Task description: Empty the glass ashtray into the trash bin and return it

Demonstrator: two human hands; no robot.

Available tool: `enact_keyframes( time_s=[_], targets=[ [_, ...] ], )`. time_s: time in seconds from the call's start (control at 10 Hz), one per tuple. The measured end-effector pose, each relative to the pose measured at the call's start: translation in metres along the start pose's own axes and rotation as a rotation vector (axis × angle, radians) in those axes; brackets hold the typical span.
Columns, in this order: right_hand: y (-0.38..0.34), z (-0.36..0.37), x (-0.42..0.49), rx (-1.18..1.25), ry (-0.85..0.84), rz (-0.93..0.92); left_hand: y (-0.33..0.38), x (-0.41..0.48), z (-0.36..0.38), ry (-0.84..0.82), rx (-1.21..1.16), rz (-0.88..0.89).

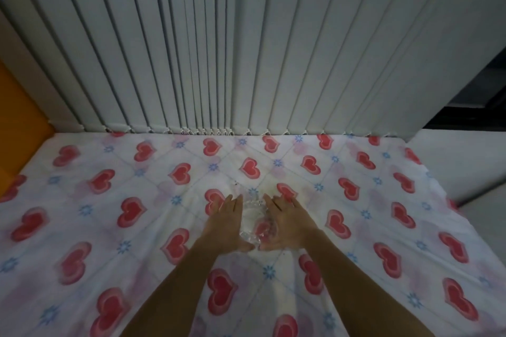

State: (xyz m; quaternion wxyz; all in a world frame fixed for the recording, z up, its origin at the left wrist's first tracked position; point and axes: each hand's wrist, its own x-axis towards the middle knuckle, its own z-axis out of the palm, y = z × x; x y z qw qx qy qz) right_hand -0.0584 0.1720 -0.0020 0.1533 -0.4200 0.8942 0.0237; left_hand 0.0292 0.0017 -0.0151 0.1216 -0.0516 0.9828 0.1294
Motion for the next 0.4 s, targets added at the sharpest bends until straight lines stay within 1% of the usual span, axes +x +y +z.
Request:
enact_keyframes(
  time_s=[0.2,0.3,0.4],
  targets=[
    [-0.002,0.002,-0.001,0.047,-0.032,0.04,-0.001,0.002,0.004,-0.03,-0.009,0.001],
    [-0.002,-0.003,-0.003,0.163,-0.118,0.082,0.002,-0.001,-0.006,-0.104,0.044,0.001],
    [-0.001,-0.028,0.001,0.165,-0.132,0.083,0.004,0.004,-0.033,-0.142,0.134,-0.025]
  ],
)
